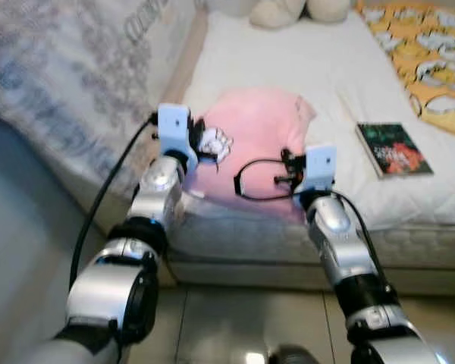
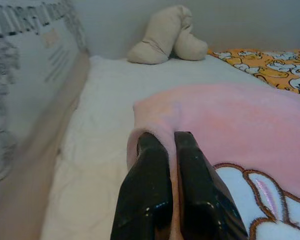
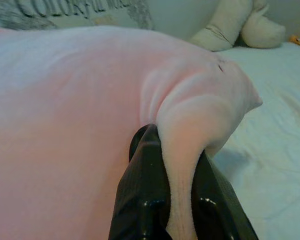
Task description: Clean up the room
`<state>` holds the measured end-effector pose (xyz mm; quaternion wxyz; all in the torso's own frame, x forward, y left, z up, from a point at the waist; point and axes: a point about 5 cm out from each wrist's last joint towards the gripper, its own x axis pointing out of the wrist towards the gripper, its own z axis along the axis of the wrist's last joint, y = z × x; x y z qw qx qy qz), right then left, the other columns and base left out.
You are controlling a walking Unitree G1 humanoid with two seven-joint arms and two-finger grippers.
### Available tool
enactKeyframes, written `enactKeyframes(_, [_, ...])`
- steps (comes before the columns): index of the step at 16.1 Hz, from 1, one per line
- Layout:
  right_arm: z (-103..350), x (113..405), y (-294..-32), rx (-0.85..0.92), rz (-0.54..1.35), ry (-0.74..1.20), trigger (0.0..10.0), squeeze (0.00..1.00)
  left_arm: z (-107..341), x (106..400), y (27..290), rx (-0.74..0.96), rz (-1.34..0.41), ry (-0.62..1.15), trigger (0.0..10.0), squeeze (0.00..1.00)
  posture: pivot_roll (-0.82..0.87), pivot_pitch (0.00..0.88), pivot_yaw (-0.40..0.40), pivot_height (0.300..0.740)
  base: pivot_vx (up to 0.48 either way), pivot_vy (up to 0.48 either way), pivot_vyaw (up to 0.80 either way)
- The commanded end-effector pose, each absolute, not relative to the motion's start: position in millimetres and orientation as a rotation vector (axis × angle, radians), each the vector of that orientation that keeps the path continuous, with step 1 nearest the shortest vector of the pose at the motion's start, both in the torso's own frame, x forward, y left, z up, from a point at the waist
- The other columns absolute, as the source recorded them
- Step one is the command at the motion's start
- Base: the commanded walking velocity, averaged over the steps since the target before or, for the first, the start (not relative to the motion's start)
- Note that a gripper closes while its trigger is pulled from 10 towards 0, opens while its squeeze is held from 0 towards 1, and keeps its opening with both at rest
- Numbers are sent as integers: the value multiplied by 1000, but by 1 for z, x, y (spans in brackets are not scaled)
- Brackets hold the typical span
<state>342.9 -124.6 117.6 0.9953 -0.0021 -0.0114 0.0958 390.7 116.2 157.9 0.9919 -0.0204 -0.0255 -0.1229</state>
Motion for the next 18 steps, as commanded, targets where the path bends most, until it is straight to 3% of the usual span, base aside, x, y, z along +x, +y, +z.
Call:
enactKeyframes(1, [122, 346, -137, -19, 151, -41, 10000, 0, 172, 395, 122, -57, -202, -100, 10000, 0, -189, 0, 74, 740, 472, 0, 0])
enactKeyframes(12, [120, 351, -142, -48, 151, -17, 10000, 0, 172, 396, 119, -79, -174, -92, 10000, 0, -185, 0, 70, 740, 472, 0, 0])
enactKeyframes(18, [121, 374, -133, -309, 341, 108, 10000, 0, 167, 397, 123, -77, -109, -72, 10000, 0, -168, 0, 59, 740, 469, 0, 0])
